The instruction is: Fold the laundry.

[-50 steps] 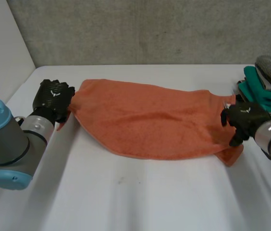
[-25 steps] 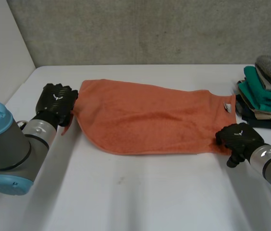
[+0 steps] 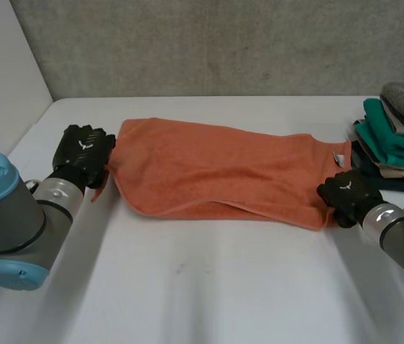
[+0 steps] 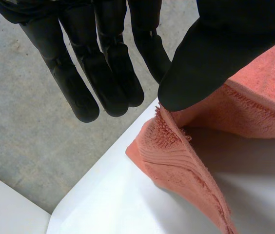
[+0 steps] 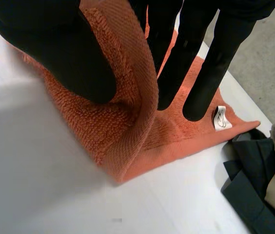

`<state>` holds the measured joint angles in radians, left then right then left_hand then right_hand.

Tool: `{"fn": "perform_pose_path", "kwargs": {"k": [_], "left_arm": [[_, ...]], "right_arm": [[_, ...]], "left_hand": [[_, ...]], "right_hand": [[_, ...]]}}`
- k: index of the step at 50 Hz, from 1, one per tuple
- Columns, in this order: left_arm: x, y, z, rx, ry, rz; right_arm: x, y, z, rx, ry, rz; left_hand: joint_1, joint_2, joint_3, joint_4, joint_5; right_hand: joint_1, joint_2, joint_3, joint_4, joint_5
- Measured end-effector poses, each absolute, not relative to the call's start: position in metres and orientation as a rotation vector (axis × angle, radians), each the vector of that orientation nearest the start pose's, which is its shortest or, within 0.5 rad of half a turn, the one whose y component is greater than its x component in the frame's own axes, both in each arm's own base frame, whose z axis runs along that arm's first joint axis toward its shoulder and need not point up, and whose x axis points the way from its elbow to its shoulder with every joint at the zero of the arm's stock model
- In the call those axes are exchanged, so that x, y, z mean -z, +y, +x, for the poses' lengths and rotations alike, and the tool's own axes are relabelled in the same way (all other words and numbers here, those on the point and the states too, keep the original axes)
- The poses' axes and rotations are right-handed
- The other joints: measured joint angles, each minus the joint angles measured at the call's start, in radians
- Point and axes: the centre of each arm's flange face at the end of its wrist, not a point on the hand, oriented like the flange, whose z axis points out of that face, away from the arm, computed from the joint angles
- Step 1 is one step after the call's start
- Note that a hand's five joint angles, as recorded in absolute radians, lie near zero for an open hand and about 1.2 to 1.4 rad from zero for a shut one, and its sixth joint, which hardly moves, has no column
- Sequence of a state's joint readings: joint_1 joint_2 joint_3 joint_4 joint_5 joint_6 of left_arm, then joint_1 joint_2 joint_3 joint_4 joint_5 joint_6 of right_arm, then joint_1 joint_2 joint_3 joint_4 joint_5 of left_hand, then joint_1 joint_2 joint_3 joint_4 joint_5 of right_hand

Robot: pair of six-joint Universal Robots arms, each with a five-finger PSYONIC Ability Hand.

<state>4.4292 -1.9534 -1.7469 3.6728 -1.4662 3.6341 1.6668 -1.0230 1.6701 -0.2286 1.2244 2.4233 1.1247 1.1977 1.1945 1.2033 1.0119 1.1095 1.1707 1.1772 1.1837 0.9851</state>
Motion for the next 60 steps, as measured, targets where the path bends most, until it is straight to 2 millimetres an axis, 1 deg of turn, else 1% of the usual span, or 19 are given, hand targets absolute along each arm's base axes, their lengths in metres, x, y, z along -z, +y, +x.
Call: {"fn": "perform_pose_path", "kwargs": {"k": [5, 7, 11, 15, 16, 21, 23, 24, 28, 33, 37, 43, 45, 46, 49, 50, 53, 56, 60], "left_arm": [[-0.179, -0.307, -0.233, 2.134, 1.990, 0.929], [-0.183, -0.306, -0.232, 2.128, 1.989, 0.929], [-0.200, -0.295, -0.222, 2.087, 2.011, 0.926], [-0.223, -0.274, -0.209, 2.014, 2.043, 0.938], [-0.226, -0.270, -0.207, 1.996, 2.048, 0.945], [-0.242, -0.234, -0.187, 1.768, 2.081, 1.059], [-0.243, -0.224, -0.182, 1.687, 2.093, 1.104], [-0.241, -0.211, -0.176, 1.574, 2.112, 1.171], [-0.233, -0.183, -0.168, 1.345, 2.160, 1.330], [-0.222, -0.175, -0.168, 1.266, 2.191, 1.419], [-0.203, -0.188, -0.174, 1.268, 2.213, 1.457], [-0.176, -0.244, -0.193, 1.374, 2.137, 1.459], [-0.175, -0.248, -0.195, 1.384, 2.128, 1.458], [-0.169, -0.271, -0.206, 1.450, 2.061, 1.449], [-0.164, -0.297, -0.220, 1.542, 1.968, 1.422], [-0.164, -0.300, -0.222, 1.555, 1.955, 1.417], [-0.159, -0.331, -0.238, 1.675, 1.829, 1.358], [-0.154, -0.350, -0.251, 1.762, 1.736, 1.317], [-0.145, -0.369, -0.267, 1.845, 1.647, 1.281]], "right_arm": [[-0.121, -0.325, 0.197, 1.786, 2.305, -1.292], [-0.128, -0.324, 0.196, 1.792, 2.309, -1.269], [-0.158, -0.316, 0.193, 1.803, 2.325, -1.206], [-0.204, -0.299, 0.183, 1.773, 2.378, -1.144], [-0.210, -0.296, 0.180, 1.760, 2.392, -1.138], [-0.244, -0.268, 0.163, 1.573, 2.516, -1.163], [-0.248, -0.262, 0.159, 1.510, 2.543, -1.195], [-0.250, -0.253, 0.156, 1.426, 2.569, -1.251], [-0.246, -0.239, 0.152, 1.266, 2.583, -1.397], [-0.233, -0.236, 0.152, 1.193, 2.576, -1.454], [-0.212, -0.253, 0.153, 1.210, 2.591, -1.373], [-0.182, -0.299, 0.151, 1.350, 2.631, -1.110], [-0.180, -0.303, 0.151, 1.363, 2.633, -1.092], [-0.171, -0.321, 0.149, 1.433, 2.646, -1.012], [-0.163, -0.338, 0.150, 1.532, 2.651, -0.953], [-0.162, -0.340, 0.150, 1.548, 2.651, -0.947], [-0.156, -0.358, 0.155, 1.692, 2.642, -0.908], [-0.152, -0.369, 0.159, 1.787, 2.627, -0.892], [-0.147, -0.382, 0.167, 1.882, 2.590, -0.880]], "left_hand": [[0.000, 0.000, 0.000, 0.000, 0.000], [0.000, 0.000, 0.000, 0.000, 0.000], [0.000, 0.000, 0.000, 0.000, 0.000], [0.000, 0.000, 0.000, 0.000, 0.000], [0.000, 0.000, 0.000, 0.000, 0.000], [0.000, 0.000, 0.000, 0.000, 0.000], [0.000, 0.000, 0.000, 0.000, 0.000], [0.000, 0.000, 0.000, 0.000, 0.000], [0.000, 0.000, 0.000, 0.000, 0.000], [0.000, 0.000, 0.000, 0.000, 0.000], [0.000, 0.000, 0.000, 0.000, 0.000], [0.000, 0.000, 0.000, 0.000, 0.000], [0.000, 0.000, 0.000, 0.000, 0.000], [0.000, 0.000, 0.000, 0.000, 0.000], [0.000, 0.000, 0.000, 0.000, 0.000], [0.000, 0.000, 0.000, 0.000, 0.000], [0.000, 0.000, 0.000, 0.000, 0.000], [0.000, 0.000, 0.000, 0.000, 0.000], [0.000, 0.000, 0.000, 0.000, 0.000]], "right_hand": [[0.000, 0.000, 0.010, 0.012, 0.000], [0.000, 0.000, 0.010, 0.012, 0.000], [0.000, 0.000, 0.010, 0.012, 0.000], [0.000, 0.000, 0.010, 0.012, 0.000], [0.000, 0.000, 0.010, 0.012, 0.000], [0.000, 0.000, 0.010, 0.012, 0.004], [0.000, 0.000, 0.010, 0.013, 0.004], [0.000, 0.000, 0.011, 0.013, 0.004], [0.000, 0.000, 0.012, 0.013, 0.004], [0.000, 0.000, 0.012, 0.013, 0.004], [0.000, 0.000, 0.012, 0.013, 0.004], [0.000, 0.000, 0.012, 0.013, 0.004], [0.000, 0.000, 0.012, 0.013, 0.004], [0.000, 0.000, 0.012, 0.013, 0.004], [0.000, 0.000, 0.012, 0.013, 0.004], [0.000, 0.000, 0.012, 0.013, 0.004], [0.000, 0.000, 0.012, 0.013, 0.004], [0.000, 0.000, 0.012, 0.013, 0.004], [0.000, 0.000, 0.012, 0.013, 0.004]]}}
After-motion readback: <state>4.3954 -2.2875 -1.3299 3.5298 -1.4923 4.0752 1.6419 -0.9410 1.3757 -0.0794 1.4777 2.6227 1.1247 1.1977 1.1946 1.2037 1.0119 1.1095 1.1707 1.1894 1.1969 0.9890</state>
